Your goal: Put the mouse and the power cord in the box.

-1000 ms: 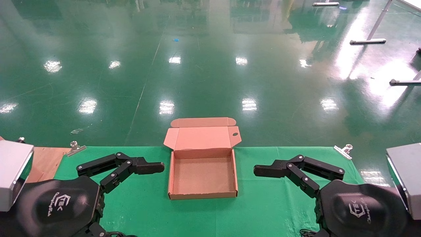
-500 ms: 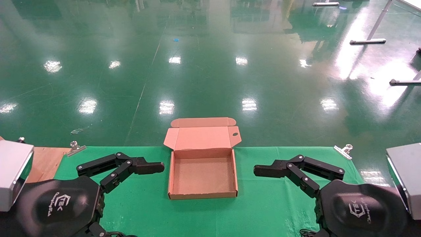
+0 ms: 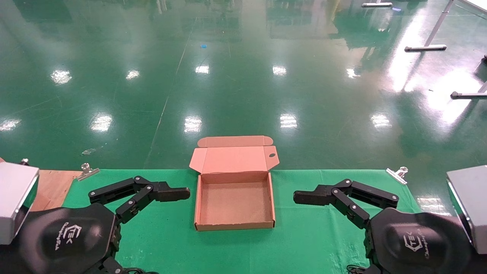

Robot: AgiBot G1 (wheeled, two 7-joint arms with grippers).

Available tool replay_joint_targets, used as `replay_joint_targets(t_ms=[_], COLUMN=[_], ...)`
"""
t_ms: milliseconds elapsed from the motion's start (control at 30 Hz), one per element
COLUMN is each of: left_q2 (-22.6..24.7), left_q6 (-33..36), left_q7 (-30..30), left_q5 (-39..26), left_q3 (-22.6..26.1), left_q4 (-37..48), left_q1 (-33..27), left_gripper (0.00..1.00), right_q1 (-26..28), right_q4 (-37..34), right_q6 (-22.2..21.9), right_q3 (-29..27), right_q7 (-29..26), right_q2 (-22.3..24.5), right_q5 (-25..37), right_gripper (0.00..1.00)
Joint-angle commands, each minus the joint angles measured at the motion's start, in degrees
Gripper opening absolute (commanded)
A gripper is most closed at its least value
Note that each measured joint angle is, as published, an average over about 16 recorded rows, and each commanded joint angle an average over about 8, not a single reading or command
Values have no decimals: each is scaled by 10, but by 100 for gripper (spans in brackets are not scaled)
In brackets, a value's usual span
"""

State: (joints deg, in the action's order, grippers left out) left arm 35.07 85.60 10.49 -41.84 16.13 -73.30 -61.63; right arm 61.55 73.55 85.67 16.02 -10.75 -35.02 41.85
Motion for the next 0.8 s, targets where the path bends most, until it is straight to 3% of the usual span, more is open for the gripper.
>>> replay_joint_targets(t_ms=[33,500,600,800], left_q2=[0,4,8,17], left_q6=[0,-7,-8,4], left_q7=[0,-4,-15,-51], left_q5=[0,-30,-73,-191], left_q3=[0,13,30,78], left_q4=[0,12,29,84], left_q1=[0,1,-6,-41], left_gripper=[100,100,100,100], right_q1=[0,5,24,100], right_q4=[0,-8,-14,-10], right_q6=[0,12,26,42], right_q3=[0,12,36,112], right_q7=[0,9,20,36], right_q2=[0,-4,-6,-22], right_q5=[0,23,77,244], right_gripper=[100,100,100,100])
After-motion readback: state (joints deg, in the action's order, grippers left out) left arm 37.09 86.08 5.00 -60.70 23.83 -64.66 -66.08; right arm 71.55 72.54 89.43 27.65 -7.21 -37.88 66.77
